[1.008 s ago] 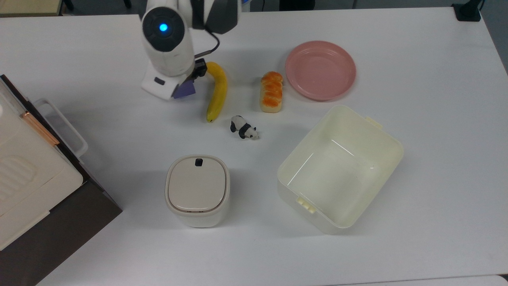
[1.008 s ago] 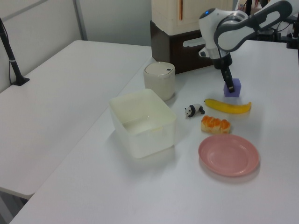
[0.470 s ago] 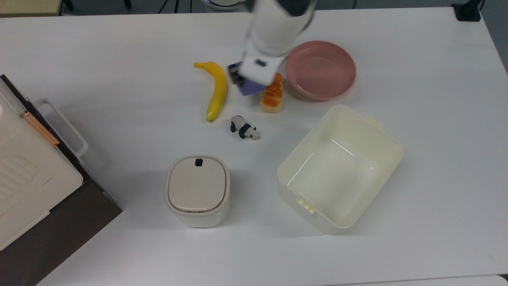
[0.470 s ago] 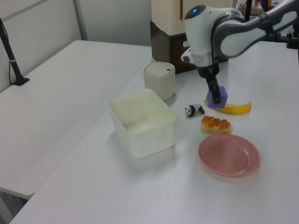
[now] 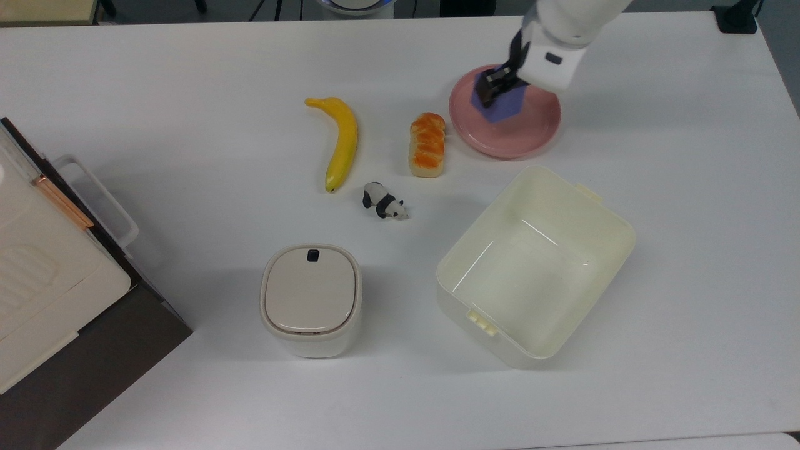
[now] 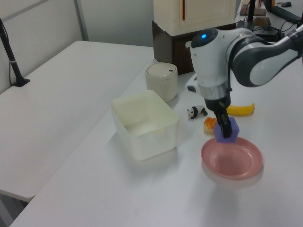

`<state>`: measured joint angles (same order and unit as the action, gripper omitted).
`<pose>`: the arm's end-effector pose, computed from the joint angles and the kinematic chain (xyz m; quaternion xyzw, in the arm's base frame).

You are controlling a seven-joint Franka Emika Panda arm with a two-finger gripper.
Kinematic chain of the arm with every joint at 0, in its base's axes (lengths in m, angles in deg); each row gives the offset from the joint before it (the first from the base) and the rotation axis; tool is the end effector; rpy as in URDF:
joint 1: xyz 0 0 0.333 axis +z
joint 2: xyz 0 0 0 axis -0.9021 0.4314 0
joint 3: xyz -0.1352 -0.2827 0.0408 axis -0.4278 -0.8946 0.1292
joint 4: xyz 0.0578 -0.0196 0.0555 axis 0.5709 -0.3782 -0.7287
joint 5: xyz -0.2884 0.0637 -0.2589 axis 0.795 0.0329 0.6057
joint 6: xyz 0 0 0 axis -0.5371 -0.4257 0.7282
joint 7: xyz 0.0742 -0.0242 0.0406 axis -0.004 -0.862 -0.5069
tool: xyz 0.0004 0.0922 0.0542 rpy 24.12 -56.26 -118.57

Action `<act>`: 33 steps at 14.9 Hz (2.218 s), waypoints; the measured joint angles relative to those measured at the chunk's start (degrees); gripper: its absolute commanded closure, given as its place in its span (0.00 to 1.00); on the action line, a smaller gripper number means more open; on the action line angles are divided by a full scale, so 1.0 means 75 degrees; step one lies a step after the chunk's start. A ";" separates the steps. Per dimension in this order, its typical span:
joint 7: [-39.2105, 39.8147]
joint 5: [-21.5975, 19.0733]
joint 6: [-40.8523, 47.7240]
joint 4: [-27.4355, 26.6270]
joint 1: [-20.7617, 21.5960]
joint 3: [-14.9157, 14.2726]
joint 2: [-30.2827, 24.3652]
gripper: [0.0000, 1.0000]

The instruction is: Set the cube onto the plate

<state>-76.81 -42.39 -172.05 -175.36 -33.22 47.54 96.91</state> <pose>0.5126 0.3048 0.3948 0.9587 0.2503 -0.1100 0.0782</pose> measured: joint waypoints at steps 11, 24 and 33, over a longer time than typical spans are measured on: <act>-0.0263 -0.0173 -0.0021 0.0043 0.0293 -0.0030 0.0259 0.00; -0.0551 -0.0019 -0.0026 0.0912 -0.1794 -0.0610 -0.0933 0.00; -0.0438 -0.0048 0.0585 0.1033 -0.3474 -0.0523 -0.1935 0.00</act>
<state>-80.09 -42.75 -167.66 -167.62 -59.28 43.61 82.40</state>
